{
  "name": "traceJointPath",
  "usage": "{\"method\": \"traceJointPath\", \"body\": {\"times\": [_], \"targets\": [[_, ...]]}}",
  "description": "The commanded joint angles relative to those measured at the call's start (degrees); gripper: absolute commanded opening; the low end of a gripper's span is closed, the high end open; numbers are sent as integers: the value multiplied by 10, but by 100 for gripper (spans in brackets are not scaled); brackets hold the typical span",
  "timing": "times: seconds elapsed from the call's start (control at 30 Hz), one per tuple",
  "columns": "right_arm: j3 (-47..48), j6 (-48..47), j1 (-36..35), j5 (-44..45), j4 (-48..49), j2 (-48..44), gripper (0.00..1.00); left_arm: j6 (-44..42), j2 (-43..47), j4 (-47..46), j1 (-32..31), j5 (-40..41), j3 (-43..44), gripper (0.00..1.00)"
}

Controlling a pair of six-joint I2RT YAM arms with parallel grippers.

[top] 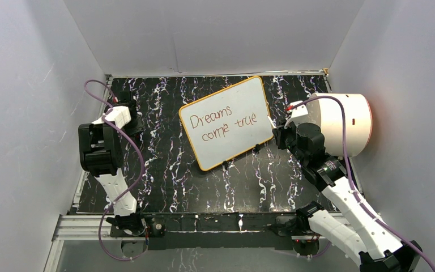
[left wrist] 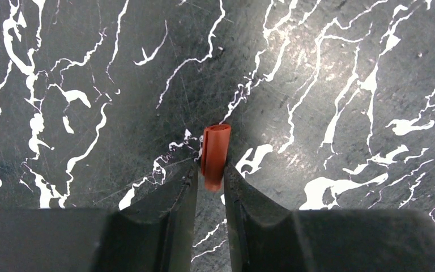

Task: Write a sentence on the whiteboard
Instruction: Pick up the pen cap from the center of the board.

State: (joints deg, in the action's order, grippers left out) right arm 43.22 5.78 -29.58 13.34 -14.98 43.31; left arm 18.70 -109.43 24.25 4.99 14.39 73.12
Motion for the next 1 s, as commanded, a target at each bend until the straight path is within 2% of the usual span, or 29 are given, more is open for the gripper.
{"method": "traceJointPath", "body": {"times": [0.0, 0.47, 0.77, 0.97], "targets": [[2, 0, 3, 3, 29, 1, 0, 7, -7, -15, 14, -20, -9, 21], [6, -1, 3, 9, 23, 10, 0, -2, -49, -21, 49, -92, -2, 23], [13, -7, 4, -15, 17, 11, 0, 5, -26, -8, 49, -142, -15, 1], [11, -11, 3, -73, 31, 17, 0, 34, 47, -8, 49, -197, -38, 0]]}}
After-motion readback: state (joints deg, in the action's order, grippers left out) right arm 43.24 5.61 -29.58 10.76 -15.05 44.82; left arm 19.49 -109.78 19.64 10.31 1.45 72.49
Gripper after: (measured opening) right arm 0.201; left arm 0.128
